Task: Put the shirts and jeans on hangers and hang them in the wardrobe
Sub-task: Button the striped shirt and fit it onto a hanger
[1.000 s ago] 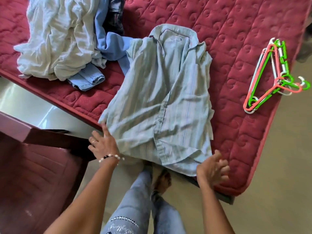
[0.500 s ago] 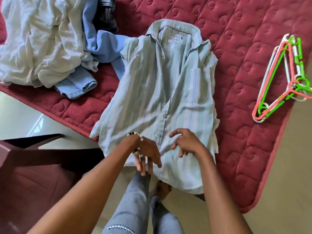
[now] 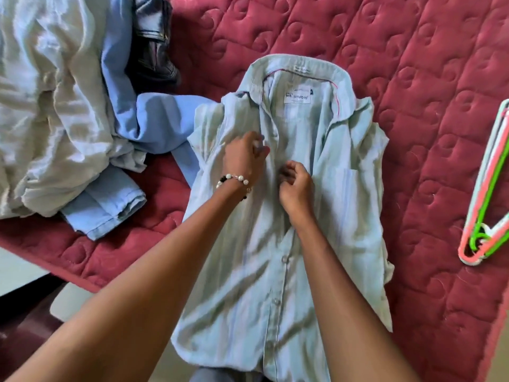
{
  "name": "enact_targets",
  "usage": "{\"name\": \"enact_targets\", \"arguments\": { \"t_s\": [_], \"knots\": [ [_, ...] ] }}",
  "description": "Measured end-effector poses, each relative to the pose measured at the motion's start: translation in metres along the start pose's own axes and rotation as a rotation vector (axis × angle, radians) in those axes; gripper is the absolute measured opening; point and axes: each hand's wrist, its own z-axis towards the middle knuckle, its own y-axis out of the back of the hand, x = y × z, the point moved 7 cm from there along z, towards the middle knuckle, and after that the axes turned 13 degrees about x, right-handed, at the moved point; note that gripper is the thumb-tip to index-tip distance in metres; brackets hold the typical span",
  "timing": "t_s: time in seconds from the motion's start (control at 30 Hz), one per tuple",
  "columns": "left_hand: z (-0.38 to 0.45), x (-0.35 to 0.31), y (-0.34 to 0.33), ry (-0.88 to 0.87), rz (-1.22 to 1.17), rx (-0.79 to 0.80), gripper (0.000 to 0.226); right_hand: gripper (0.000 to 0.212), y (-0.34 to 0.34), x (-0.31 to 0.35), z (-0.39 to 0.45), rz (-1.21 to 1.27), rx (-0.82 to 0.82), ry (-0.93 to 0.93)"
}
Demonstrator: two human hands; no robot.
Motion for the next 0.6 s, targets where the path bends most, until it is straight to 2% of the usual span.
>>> {"name": "enact_targets", "arguments": {
  "t_s": [0.07,0.1,0.13,0.17,0.2,0.23,0.3,0.33,0.47,0.6],
  "knots": [
    [0.02,-0.014,0.003,-0.103,0.137,-0.034,0.036,0.036,-0.002,0.0,0.015,-0.021,0.038,-0.055],
    [0.028,-0.024,0.003,-0.194,0.239,-0.045,0.038,0.034,-0.005,-0.001,0.019,-0.002,0.11,-0.11],
    [0.035,-0.034,0.002,-0.27,0.371,-0.019,0.037,0.034,-0.007,-0.001,0.02,0.027,0.195,-0.149],
    [0.041,-0.04,-0.003,-0.327,0.503,0.037,0.033,0.035,-0.003,-0.001,0.022,0.002,0.209,-0.144],
    [0.046,-0.043,-0.007,-0.347,0.617,0.106,0.028,0.034,0.007,0.004,0.023,-0.099,0.147,-0.091],
    [0.05,-0.043,-0.01,-0.339,0.697,0.168,0.023,0.03,0.02,0.01,0.022,-0.266,0.015,-0.019],
    [0.051,-0.042,-0.01,-0.342,0.799,0.181,0.018,0.023,0.045,0.023,0.012,-0.592,-0.288,0.073],
    [0.051,-0.044,-0.008,-0.357,0.817,0.153,0.018,0.025,0.053,0.025,0.01,-0.672,-0.375,0.074],
    [0.053,-0.043,-0.007,-0.39,0.812,0.163,0.035,0.043,0.074,0.014,0.02,-0.628,-0.403,-0.004],
    [0.055,-0.048,-0.009,-0.433,0.853,0.121,0.008,0.039,0.091,0.02,0.036,-0.601,-0.422,-0.085]
  ]
}}
